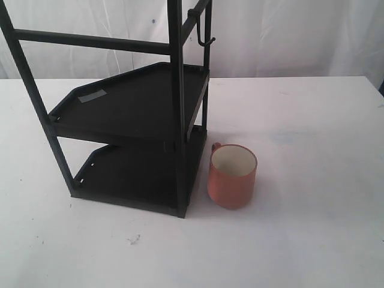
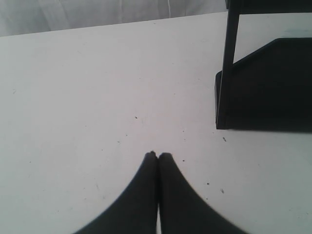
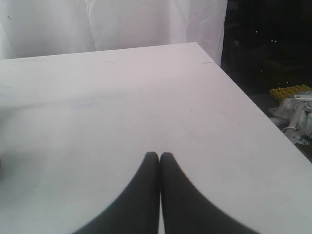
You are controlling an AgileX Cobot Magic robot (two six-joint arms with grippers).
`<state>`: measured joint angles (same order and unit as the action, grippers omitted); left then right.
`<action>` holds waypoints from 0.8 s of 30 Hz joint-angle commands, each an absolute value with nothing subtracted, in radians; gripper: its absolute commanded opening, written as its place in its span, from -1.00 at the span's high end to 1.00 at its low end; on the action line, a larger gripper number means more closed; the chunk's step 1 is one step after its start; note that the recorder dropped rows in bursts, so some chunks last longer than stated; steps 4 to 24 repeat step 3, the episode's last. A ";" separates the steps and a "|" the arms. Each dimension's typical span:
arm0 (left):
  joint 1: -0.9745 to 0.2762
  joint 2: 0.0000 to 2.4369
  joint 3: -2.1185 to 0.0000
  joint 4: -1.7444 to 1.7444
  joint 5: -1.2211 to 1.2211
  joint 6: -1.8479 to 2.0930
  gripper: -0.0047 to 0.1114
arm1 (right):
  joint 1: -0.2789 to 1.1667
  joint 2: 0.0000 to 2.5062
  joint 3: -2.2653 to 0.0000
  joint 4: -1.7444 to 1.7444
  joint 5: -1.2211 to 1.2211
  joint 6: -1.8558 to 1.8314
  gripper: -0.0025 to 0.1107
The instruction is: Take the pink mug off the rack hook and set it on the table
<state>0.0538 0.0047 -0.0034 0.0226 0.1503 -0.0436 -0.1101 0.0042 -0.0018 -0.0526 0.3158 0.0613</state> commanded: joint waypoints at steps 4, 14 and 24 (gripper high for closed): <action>0.048 0.011 0.000 0.024 0.150 -0.049 0.92 | -0.108 0.000 0.000 -0.053 0.313 0.052 0.96; 0.048 0.011 0.000 0.024 0.150 -0.049 0.92 | -0.108 0.000 0.000 -0.053 0.313 0.052 0.96; 0.048 0.011 0.000 0.024 0.150 -0.049 0.92 | -0.108 0.000 0.000 -0.053 0.313 0.052 0.96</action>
